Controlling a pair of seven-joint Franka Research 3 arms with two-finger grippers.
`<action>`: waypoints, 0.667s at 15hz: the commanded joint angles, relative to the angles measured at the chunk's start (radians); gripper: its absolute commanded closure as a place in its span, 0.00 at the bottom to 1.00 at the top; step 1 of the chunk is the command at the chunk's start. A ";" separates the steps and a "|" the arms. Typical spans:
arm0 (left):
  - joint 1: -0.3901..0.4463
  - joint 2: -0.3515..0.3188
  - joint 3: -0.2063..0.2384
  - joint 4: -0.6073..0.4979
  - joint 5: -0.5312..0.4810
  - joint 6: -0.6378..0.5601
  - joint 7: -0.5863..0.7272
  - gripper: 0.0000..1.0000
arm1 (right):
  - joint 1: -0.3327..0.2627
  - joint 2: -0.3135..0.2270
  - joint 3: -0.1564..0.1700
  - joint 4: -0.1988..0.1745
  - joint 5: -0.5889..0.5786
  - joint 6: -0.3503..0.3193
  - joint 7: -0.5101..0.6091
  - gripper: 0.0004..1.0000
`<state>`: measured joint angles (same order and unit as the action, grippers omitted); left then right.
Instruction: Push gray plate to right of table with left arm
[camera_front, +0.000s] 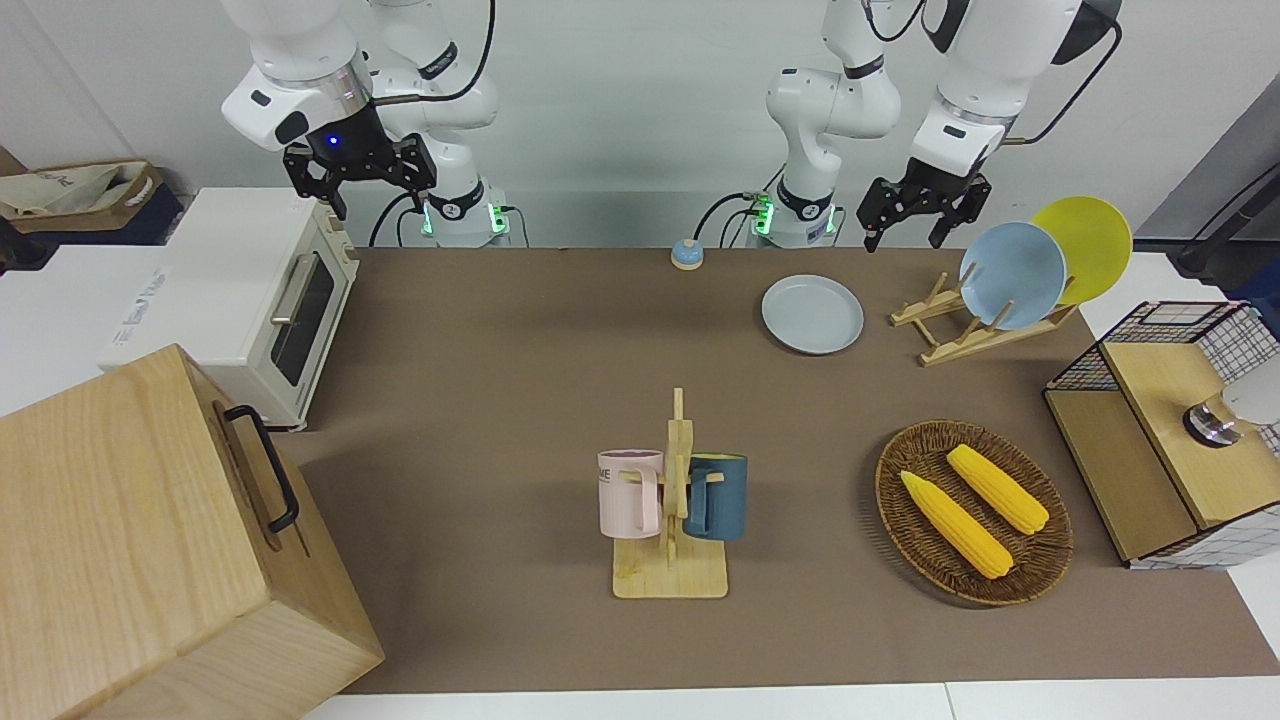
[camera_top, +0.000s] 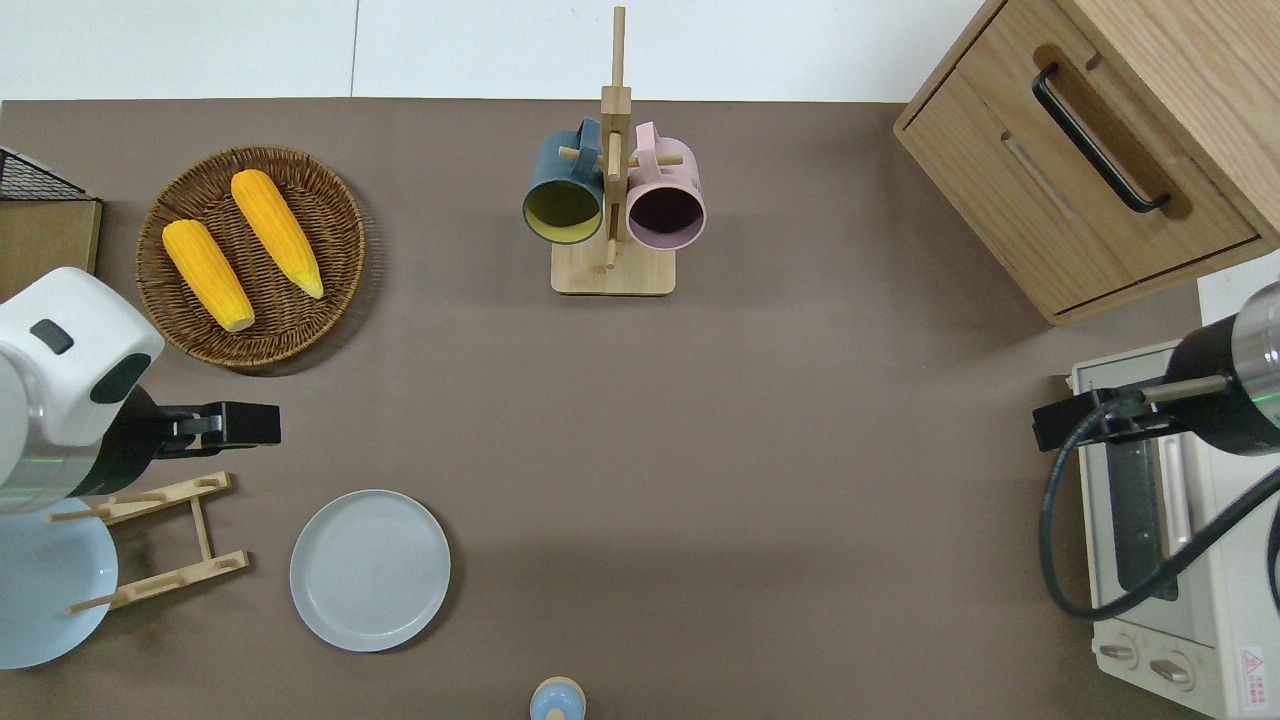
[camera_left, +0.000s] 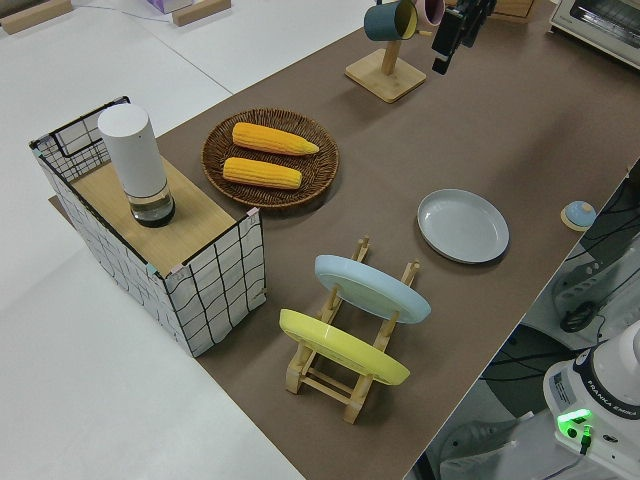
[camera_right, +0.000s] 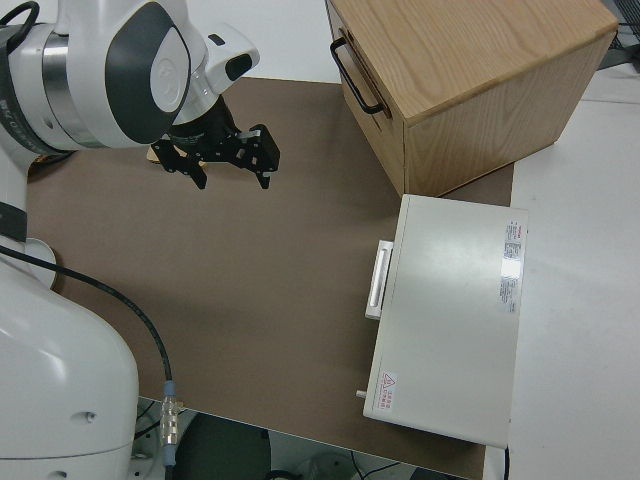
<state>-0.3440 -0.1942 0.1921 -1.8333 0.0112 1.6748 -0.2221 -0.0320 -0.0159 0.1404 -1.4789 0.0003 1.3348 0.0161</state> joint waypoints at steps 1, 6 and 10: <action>0.000 -0.004 -0.002 0.005 0.007 -0.009 -0.014 0.01 | -0.019 -0.002 0.016 0.009 0.004 -0.016 0.013 0.02; -0.001 -0.004 -0.014 0.003 0.006 -0.023 -0.014 0.01 | -0.019 -0.002 0.016 0.009 0.004 -0.016 0.012 0.02; -0.006 -0.005 -0.020 0.003 0.006 -0.041 -0.013 0.01 | -0.020 -0.002 0.016 0.009 0.004 -0.016 0.012 0.02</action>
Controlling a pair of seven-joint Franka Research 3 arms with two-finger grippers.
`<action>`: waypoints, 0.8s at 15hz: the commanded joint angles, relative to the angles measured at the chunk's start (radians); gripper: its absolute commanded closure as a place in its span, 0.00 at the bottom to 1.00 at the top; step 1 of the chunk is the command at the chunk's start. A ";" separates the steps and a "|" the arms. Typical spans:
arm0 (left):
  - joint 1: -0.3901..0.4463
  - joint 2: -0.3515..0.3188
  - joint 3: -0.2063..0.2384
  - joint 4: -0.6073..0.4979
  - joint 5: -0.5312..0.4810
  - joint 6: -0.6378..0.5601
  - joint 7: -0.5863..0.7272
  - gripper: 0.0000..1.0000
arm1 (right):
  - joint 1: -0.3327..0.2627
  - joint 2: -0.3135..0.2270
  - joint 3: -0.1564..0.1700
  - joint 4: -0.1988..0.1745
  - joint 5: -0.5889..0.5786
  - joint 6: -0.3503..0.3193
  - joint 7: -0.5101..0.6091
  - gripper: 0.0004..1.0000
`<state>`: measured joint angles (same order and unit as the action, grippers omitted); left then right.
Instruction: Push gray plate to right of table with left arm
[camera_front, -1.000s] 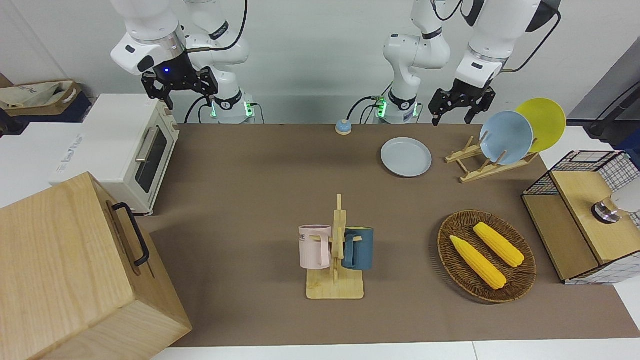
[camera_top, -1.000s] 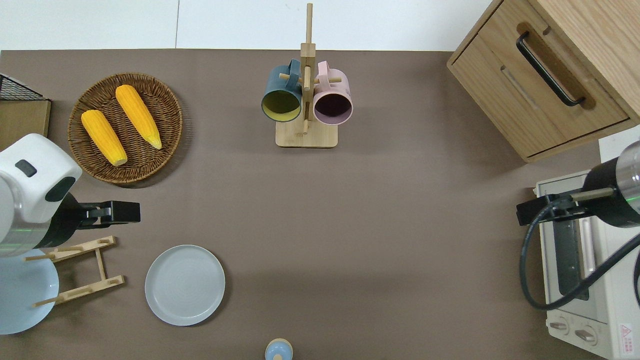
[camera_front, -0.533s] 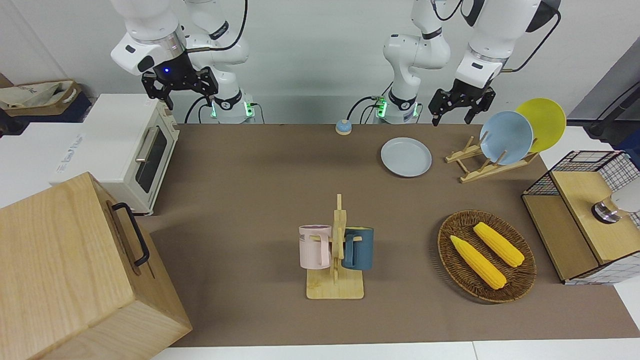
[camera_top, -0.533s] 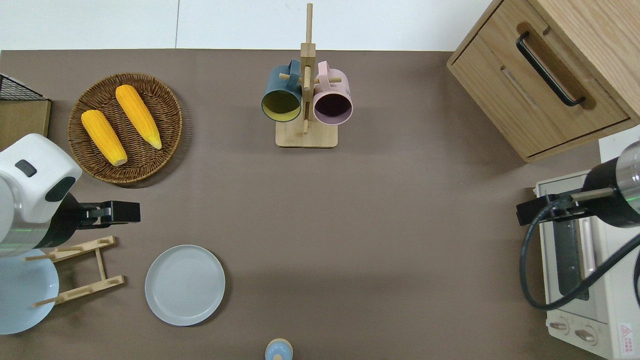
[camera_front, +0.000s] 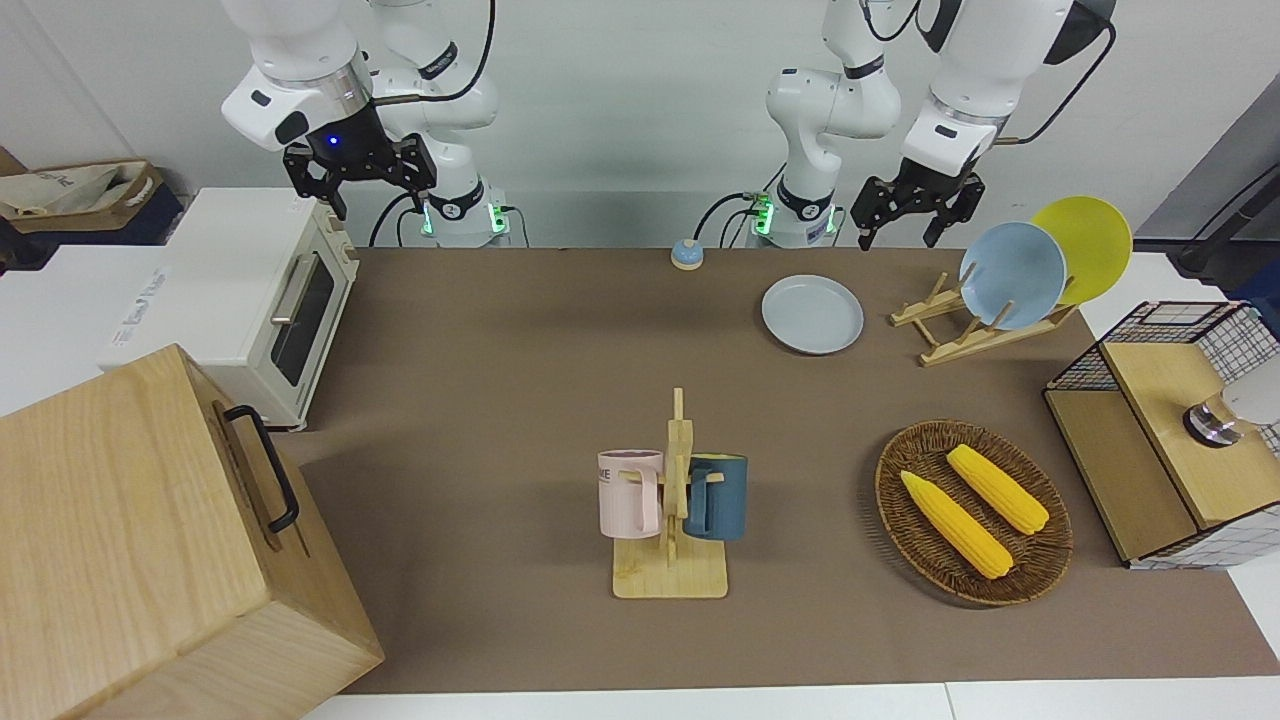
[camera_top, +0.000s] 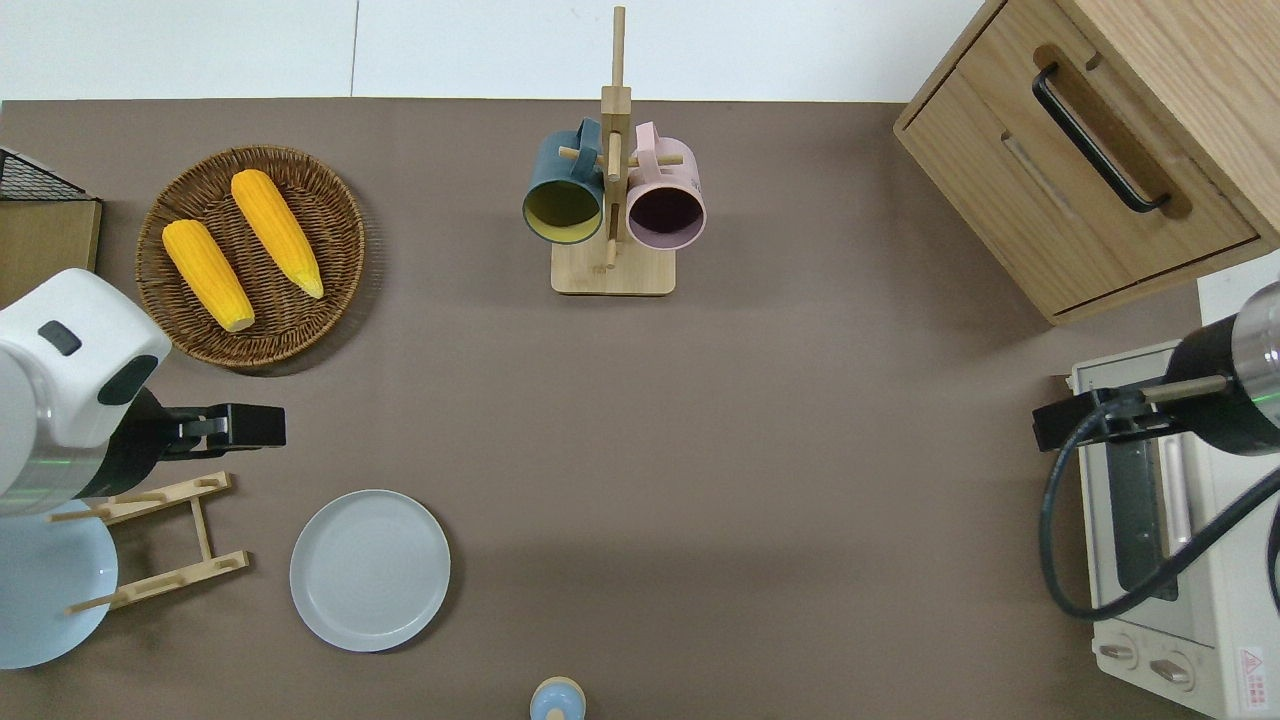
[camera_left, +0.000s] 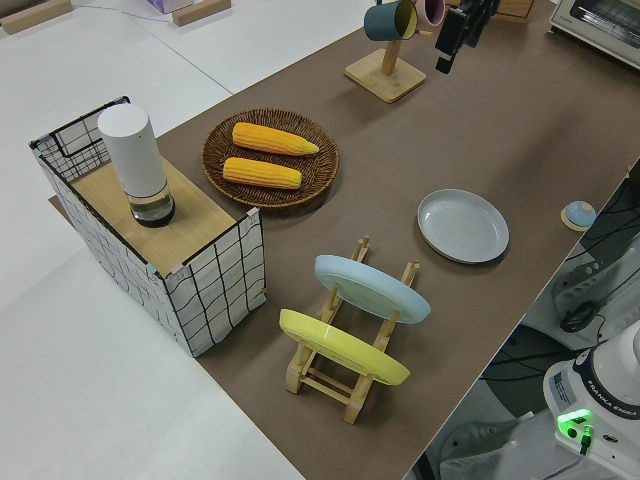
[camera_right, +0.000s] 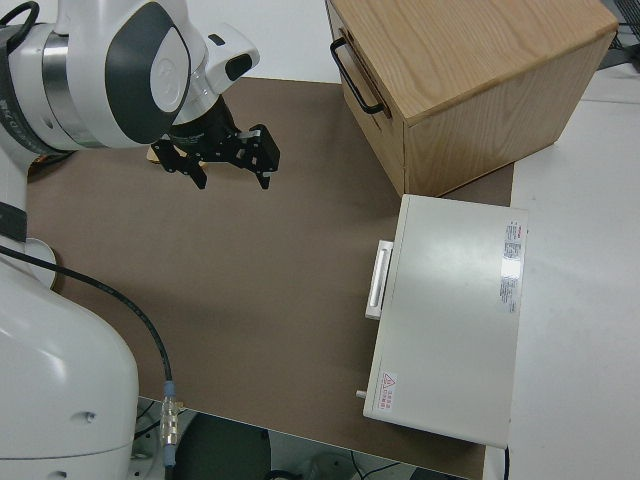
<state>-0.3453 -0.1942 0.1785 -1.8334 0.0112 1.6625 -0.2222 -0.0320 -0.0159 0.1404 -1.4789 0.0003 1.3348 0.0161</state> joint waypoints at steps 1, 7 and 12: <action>-0.006 -0.005 -0.007 0.003 0.006 -0.036 -0.012 0.01 | -0.019 -0.002 0.016 0.009 0.004 -0.016 0.012 0.02; -0.011 -0.028 -0.030 -0.010 0.000 -0.104 0.001 0.01 | -0.019 -0.002 0.016 0.009 0.004 -0.016 0.012 0.02; -0.011 -0.082 -0.056 -0.073 -0.016 -0.110 -0.003 0.01 | -0.020 -0.002 0.016 0.009 0.004 -0.016 0.013 0.02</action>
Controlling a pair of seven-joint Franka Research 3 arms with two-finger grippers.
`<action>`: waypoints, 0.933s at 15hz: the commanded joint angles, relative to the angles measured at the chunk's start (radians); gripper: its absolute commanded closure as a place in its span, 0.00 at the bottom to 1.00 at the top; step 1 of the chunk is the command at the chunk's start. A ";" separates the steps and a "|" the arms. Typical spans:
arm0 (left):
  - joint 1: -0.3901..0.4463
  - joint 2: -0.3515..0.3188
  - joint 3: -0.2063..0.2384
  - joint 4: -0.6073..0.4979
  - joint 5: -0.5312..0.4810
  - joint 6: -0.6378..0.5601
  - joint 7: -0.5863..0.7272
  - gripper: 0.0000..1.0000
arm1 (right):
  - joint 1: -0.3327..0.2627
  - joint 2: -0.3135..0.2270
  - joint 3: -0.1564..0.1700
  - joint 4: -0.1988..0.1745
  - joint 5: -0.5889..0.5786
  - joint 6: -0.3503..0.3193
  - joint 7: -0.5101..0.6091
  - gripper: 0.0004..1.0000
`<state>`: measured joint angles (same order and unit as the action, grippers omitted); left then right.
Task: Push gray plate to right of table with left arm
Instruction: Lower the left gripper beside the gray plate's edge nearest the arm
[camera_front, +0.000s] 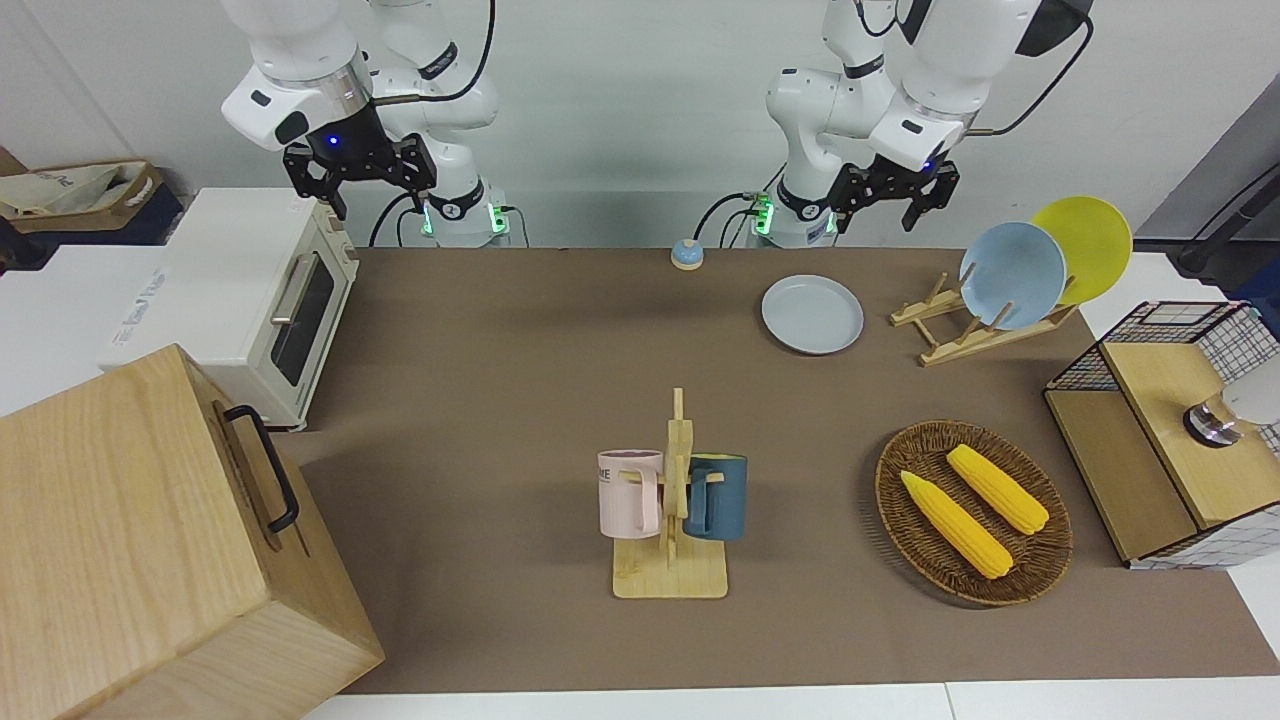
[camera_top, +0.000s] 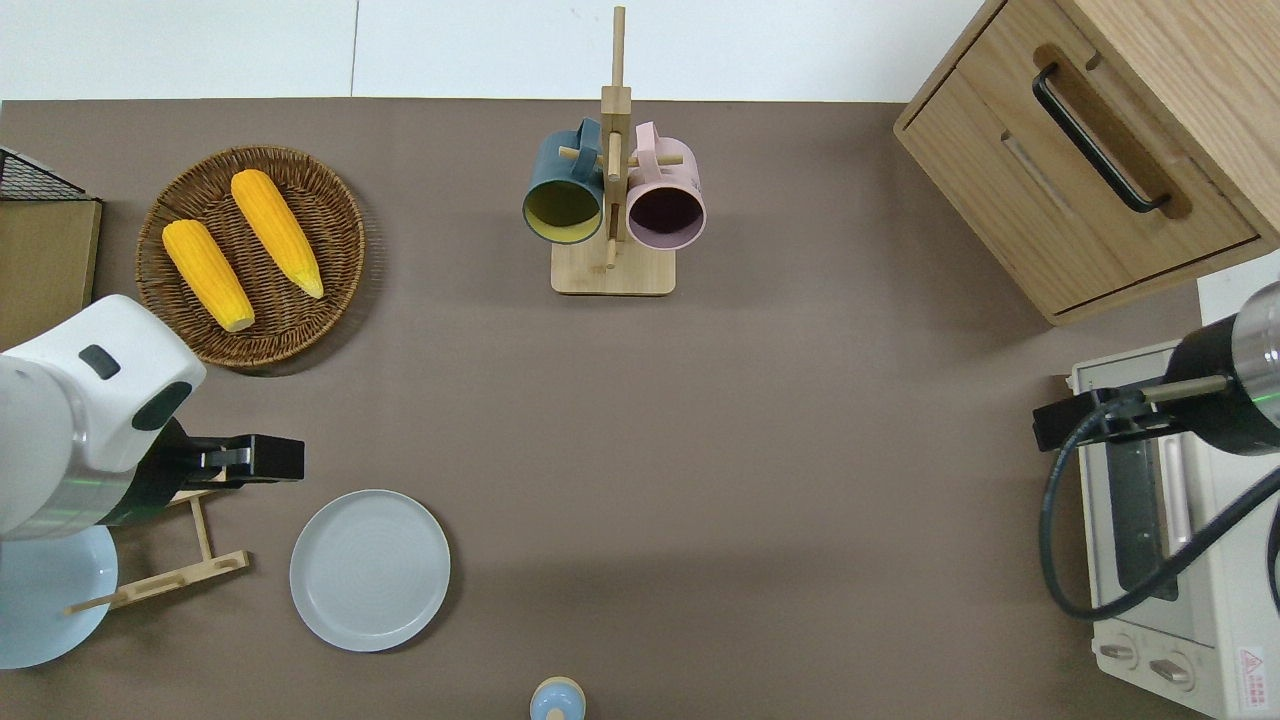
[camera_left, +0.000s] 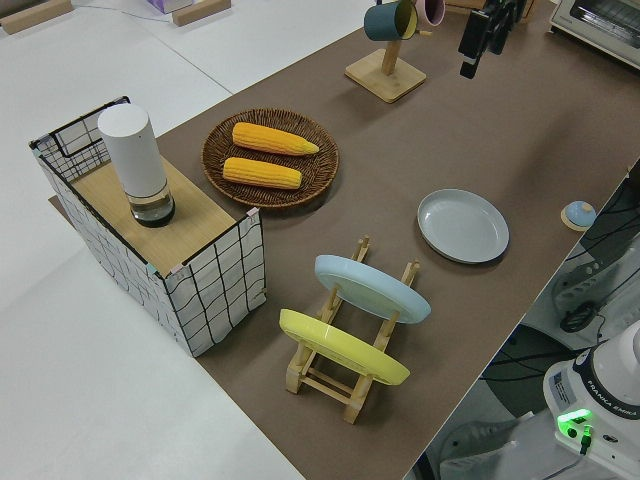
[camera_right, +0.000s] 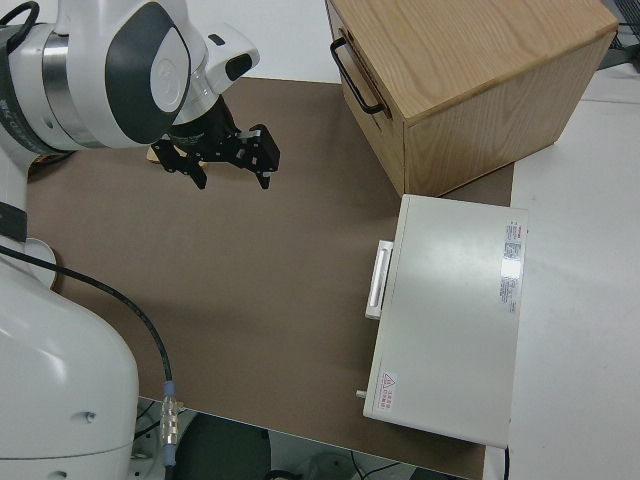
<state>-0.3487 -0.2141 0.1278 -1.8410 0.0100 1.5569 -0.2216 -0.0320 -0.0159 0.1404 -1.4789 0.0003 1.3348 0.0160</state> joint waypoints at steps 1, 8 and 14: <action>-0.007 -0.077 -0.005 -0.085 -0.025 0.003 -0.002 0.01 | -0.020 -0.002 0.016 0.009 0.004 -0.016 0.013 0.02; -0.007 -0.209 -0.004 -0.276 -0.024 0.086 0.030 0.01 | -0.019 -0.002 0.016 0.009 0.004 -0.016 0.013 0.02; -0.003 -0.272 -0.002 -0.395 -0.005 0.158 0.034 0.01 | -0.019 -0.002 0.016 0.009 0.004 -0.016 0.013 0.02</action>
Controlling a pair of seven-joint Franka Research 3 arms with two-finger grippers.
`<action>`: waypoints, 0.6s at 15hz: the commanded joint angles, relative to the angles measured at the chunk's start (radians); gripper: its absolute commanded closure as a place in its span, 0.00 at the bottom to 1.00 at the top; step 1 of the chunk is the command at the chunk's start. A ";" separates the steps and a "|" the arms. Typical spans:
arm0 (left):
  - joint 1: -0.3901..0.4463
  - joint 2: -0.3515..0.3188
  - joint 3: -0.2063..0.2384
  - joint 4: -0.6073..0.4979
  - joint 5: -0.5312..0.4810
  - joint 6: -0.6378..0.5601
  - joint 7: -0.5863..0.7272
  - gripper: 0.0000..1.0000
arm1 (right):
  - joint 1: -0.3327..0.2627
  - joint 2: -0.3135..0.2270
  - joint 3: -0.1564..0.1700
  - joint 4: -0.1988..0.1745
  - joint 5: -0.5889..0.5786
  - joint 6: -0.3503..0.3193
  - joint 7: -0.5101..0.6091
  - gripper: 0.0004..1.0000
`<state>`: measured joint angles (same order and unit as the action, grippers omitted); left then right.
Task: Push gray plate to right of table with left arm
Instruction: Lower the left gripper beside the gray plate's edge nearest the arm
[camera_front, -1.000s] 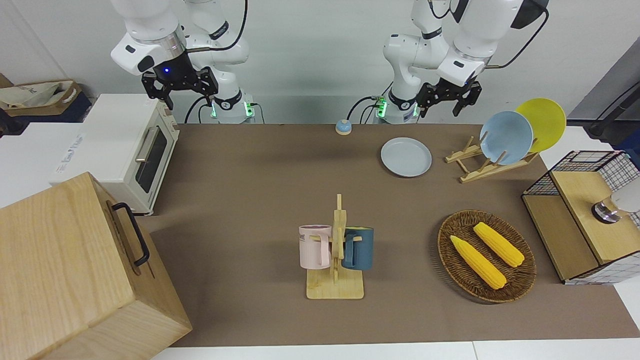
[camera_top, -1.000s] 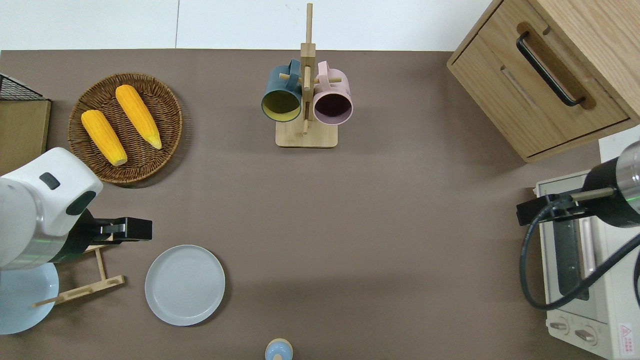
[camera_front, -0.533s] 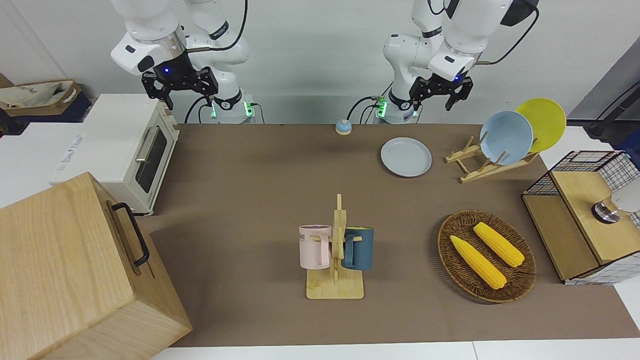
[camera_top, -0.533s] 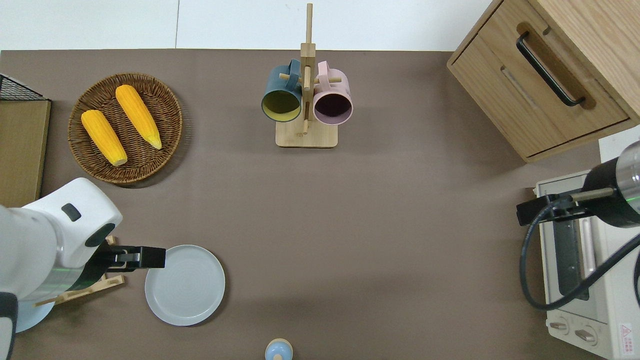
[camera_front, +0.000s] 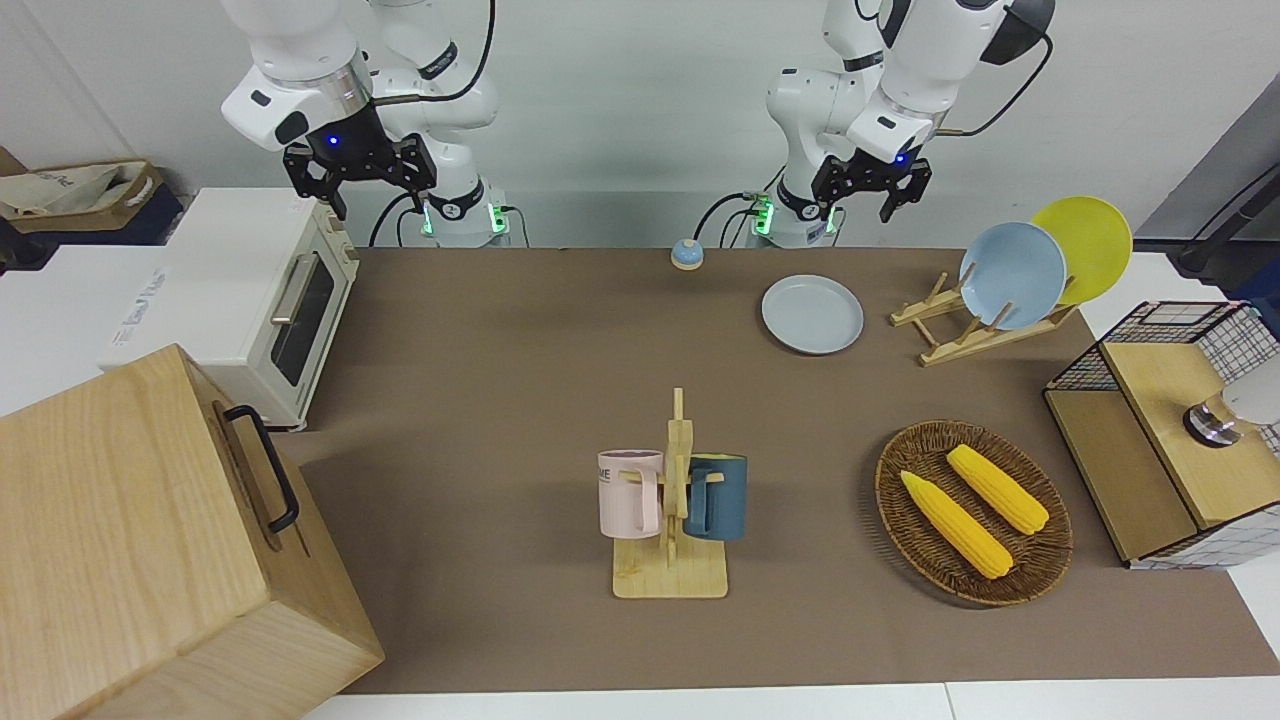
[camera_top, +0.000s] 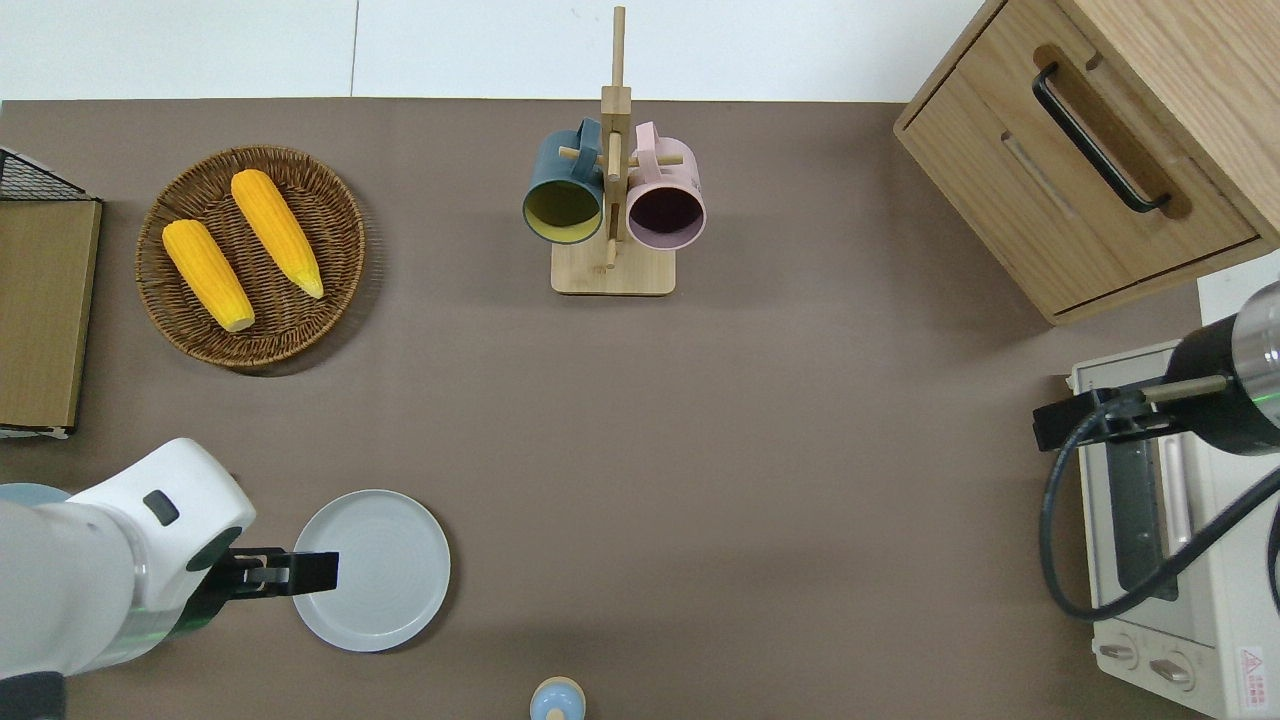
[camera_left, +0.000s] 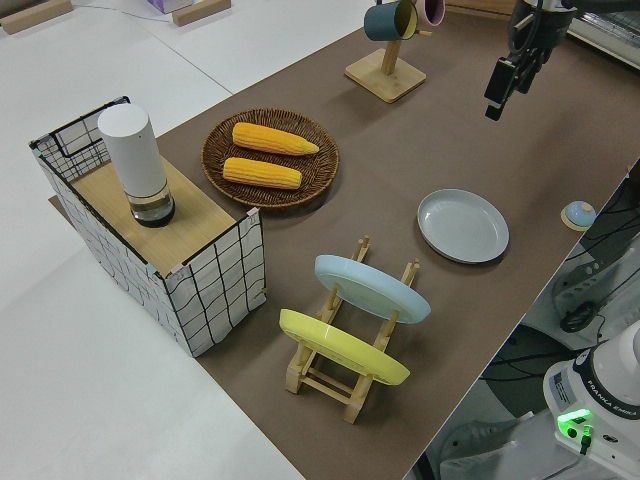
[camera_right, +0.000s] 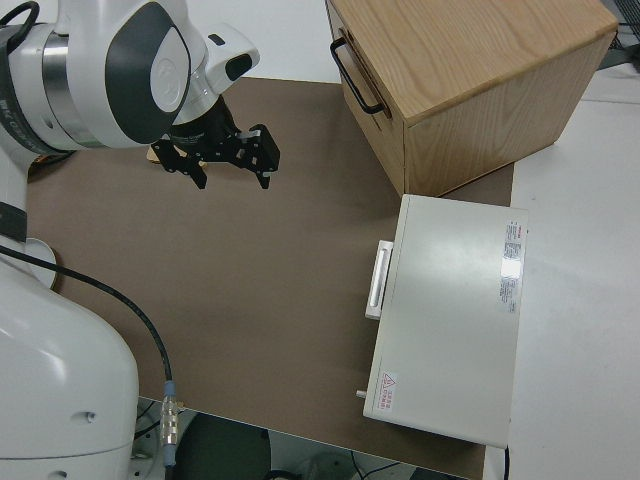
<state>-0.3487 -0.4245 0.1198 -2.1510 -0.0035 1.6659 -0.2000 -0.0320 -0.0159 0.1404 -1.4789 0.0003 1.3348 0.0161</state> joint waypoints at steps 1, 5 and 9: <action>-0.001 -0.075 0.006 -0.108 0.025 0.061 0.013 0.01 | -0.020 -0.002 0.016 0.009 0.004 -0.016 0.013 0.02; 0.011 -0.111 0.020 -0.182 0.039 0.100 0.056 0.01 | -0.019 -0.002 0.016 0.009 0.004 -0.016 0.013 0.02; 0.053 -0.147 0.020 -0.289 0.039 0.182 0.085 0.01 | -0.020 -0.002 0.016 0.009 0.004 -0.016 0.013 0.02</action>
<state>-0.3189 -0.5030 0.1400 -2.3248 0.0164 1.7677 -0.1412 -0.0320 -0.0159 0.1404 -1.4789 0.0003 1.3348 0.0160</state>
